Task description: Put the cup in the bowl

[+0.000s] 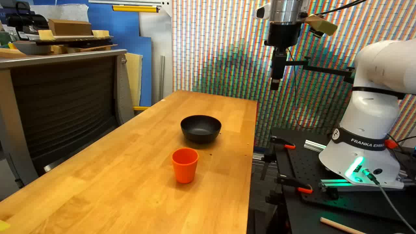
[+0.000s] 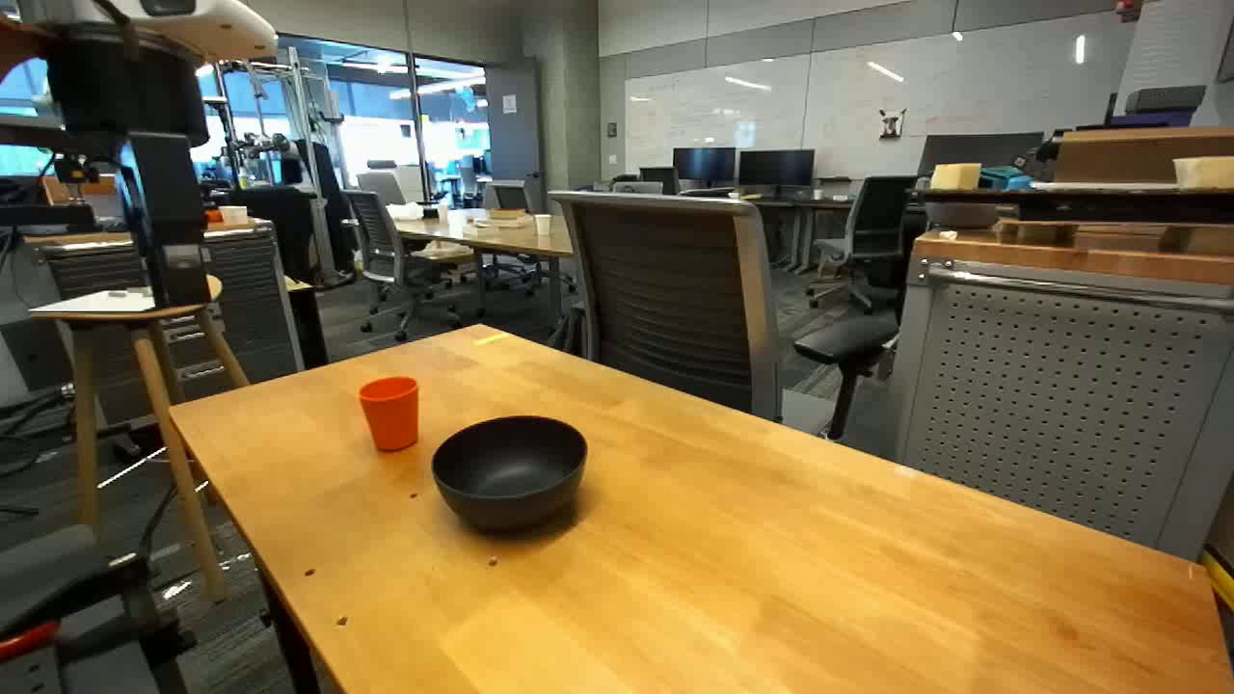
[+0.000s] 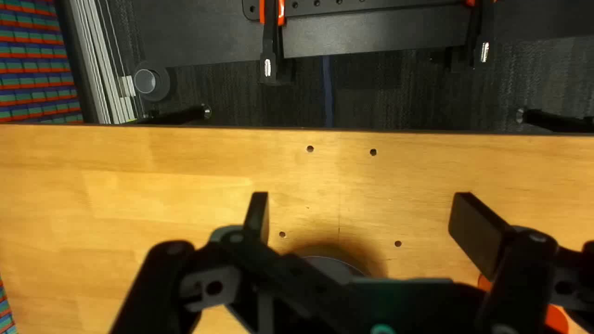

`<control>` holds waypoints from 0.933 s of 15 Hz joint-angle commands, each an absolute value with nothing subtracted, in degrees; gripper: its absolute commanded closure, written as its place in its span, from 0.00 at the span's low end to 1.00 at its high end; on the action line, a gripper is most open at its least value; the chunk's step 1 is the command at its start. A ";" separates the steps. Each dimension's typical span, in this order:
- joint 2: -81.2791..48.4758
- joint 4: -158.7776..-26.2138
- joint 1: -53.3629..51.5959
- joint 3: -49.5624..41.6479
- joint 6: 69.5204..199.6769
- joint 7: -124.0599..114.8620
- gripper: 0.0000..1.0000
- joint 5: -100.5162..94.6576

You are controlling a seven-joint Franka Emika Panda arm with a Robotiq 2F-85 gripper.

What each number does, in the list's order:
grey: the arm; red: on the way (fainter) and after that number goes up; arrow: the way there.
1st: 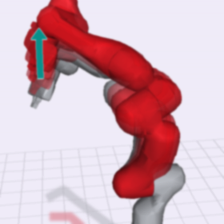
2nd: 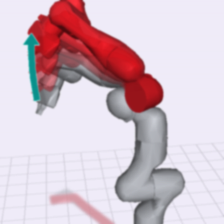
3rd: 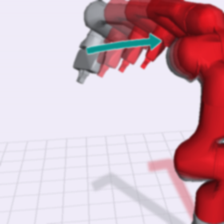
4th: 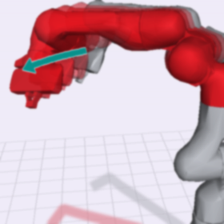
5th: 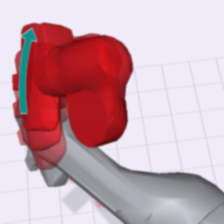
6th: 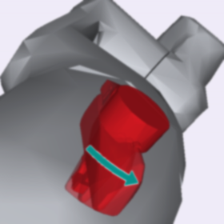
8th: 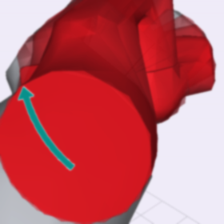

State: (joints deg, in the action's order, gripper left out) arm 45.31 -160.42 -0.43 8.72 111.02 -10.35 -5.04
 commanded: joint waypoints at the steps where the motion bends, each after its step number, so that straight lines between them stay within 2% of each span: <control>1: 45.21 -160.33 -0.91 8.28 110.86 -10.64 0.00 -5.35; 6: 45.13 -160.33 -0.91 8.28 110.85 -10.64 0.00 -5.35; 14: 18.72 -150.73 0.00 14.51 134.92 -22.15 0.00 -6.82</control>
